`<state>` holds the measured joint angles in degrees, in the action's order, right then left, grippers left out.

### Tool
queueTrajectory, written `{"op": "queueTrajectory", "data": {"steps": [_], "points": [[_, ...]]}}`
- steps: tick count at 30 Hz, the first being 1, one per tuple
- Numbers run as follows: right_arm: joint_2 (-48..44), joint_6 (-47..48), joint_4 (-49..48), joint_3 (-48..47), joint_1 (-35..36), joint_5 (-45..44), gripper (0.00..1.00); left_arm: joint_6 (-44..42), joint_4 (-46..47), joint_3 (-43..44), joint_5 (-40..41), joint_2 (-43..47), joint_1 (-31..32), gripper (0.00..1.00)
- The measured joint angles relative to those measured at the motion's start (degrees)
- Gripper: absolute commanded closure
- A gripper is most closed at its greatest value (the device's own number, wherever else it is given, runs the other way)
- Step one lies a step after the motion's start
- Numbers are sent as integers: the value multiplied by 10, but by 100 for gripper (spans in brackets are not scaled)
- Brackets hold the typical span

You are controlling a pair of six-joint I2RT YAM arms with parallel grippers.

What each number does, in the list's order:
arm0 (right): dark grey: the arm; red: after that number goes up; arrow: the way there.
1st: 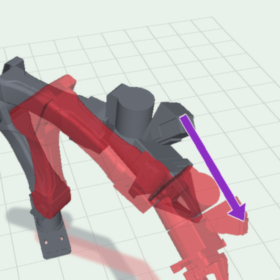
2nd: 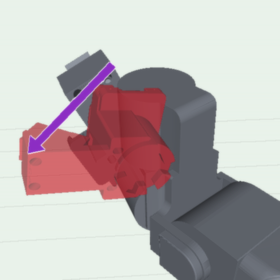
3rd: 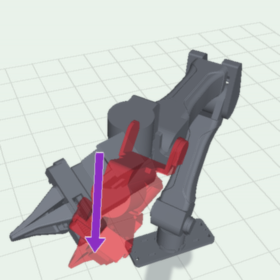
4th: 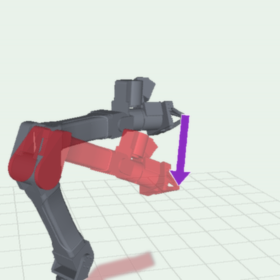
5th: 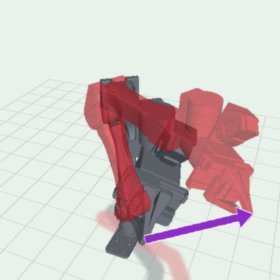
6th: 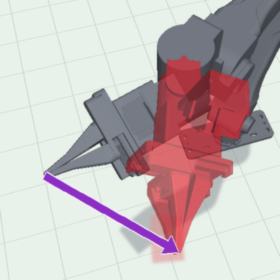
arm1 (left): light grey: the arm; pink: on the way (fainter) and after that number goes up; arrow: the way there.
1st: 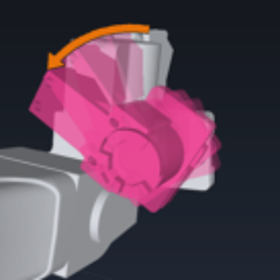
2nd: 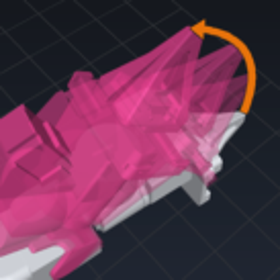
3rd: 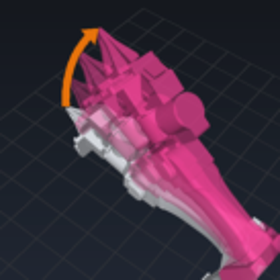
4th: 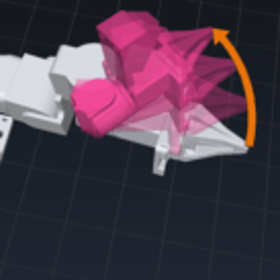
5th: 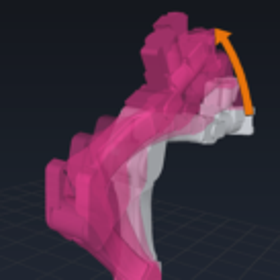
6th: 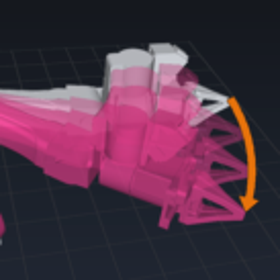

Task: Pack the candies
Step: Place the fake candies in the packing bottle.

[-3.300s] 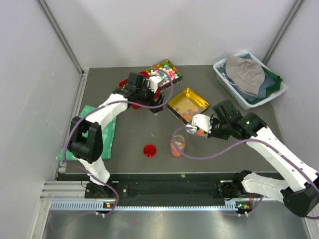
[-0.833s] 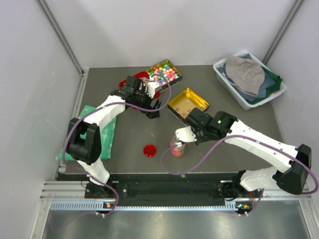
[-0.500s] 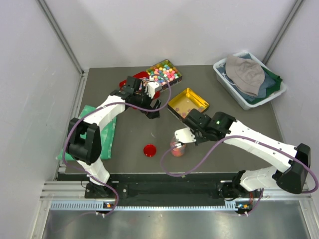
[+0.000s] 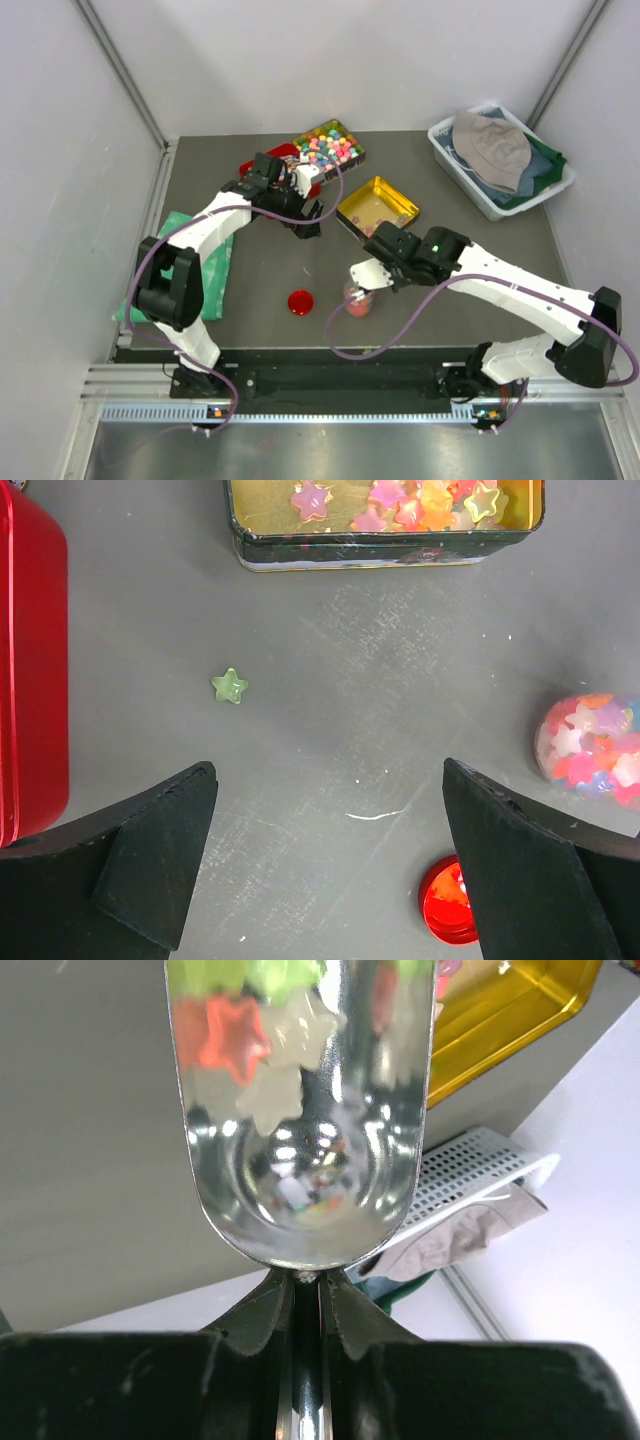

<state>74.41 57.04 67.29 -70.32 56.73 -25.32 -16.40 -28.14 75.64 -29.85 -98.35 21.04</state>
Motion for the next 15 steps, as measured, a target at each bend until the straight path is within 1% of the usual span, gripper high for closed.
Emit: {"op": "queueTrajectory", "data": {"steps": [15], "points": [[3, 16, 0, -7, 21, -32, 100, 0, 1, 0, -4, 0, 0, 1]]}}
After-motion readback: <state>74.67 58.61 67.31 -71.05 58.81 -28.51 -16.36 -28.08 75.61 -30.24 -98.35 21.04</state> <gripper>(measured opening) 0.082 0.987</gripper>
